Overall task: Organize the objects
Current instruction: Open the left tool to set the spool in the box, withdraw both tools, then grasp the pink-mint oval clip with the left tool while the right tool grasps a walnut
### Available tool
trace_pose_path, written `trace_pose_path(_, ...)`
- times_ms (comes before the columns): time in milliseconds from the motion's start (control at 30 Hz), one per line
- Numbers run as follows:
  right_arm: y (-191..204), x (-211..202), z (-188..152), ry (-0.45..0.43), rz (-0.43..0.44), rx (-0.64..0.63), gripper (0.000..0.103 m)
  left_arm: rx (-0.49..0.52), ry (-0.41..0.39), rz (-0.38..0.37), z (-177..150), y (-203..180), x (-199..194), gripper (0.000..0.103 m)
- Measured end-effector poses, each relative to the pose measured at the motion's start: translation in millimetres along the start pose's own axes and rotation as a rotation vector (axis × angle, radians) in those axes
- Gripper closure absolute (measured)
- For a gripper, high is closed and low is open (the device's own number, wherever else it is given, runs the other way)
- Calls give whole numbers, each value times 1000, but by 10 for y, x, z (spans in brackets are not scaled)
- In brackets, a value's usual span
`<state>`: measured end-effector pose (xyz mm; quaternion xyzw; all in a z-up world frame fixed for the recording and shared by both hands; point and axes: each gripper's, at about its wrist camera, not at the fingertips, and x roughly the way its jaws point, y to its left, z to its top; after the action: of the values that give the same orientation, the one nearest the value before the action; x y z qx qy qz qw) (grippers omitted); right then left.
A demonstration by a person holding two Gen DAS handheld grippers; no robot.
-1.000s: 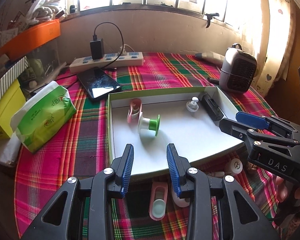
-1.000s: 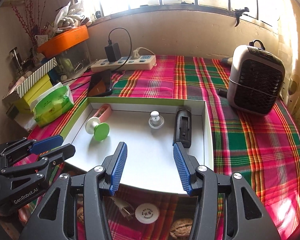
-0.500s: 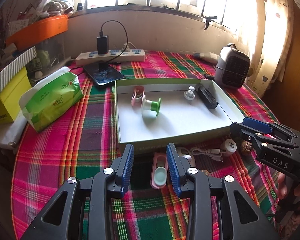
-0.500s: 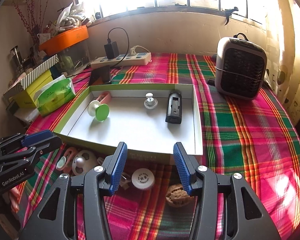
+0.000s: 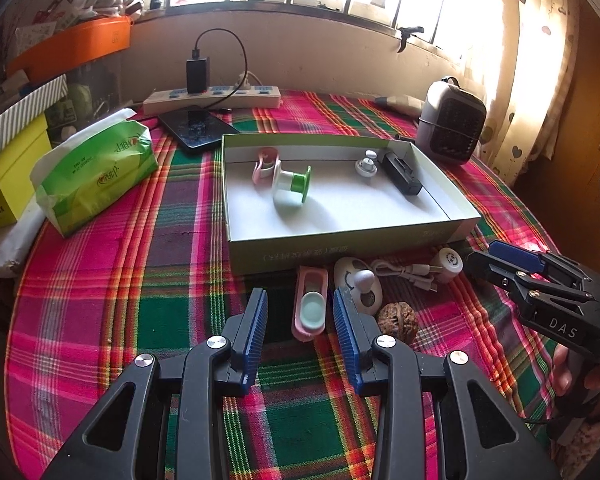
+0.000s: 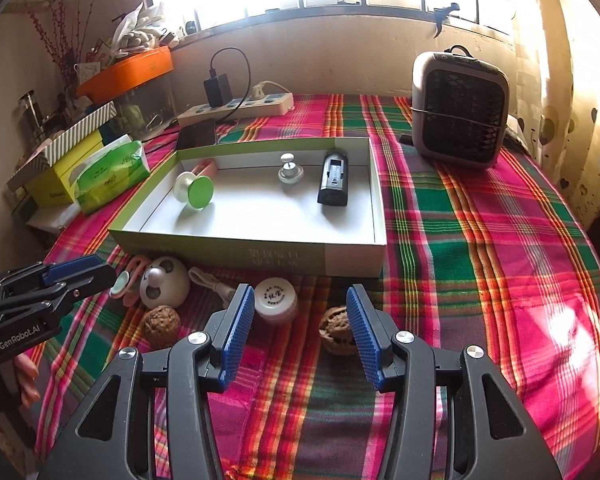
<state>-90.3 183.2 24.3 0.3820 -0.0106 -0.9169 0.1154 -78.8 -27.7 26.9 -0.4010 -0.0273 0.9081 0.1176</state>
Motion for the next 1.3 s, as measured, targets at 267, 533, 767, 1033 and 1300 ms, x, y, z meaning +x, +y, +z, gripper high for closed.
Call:
trace_pose_path(267, -26, -96, -61, -12, -14, 1, 53, 23, 38, 2, -36, -41, 142, 71)
trace_pose_path(533, -156, -79, -95, 3, -49, 24, 53, 21, 58, 5, -33, -27, 229, 71)
trace_pose_path(767, -183, 4, -92, 38, -73, 11, 53, 18, 65, 18, -11, -16, 283, 71)
trace_pose_path(1033, -240, 133, -98, 89, -77, 23, 53, 34, 61, 37, 26, -22, 326, 71)
trace_pose_path(1300, -234, 169, -87, 109, -85, 14, 53, 36, 57, 46, 58, -16, 351, 71)
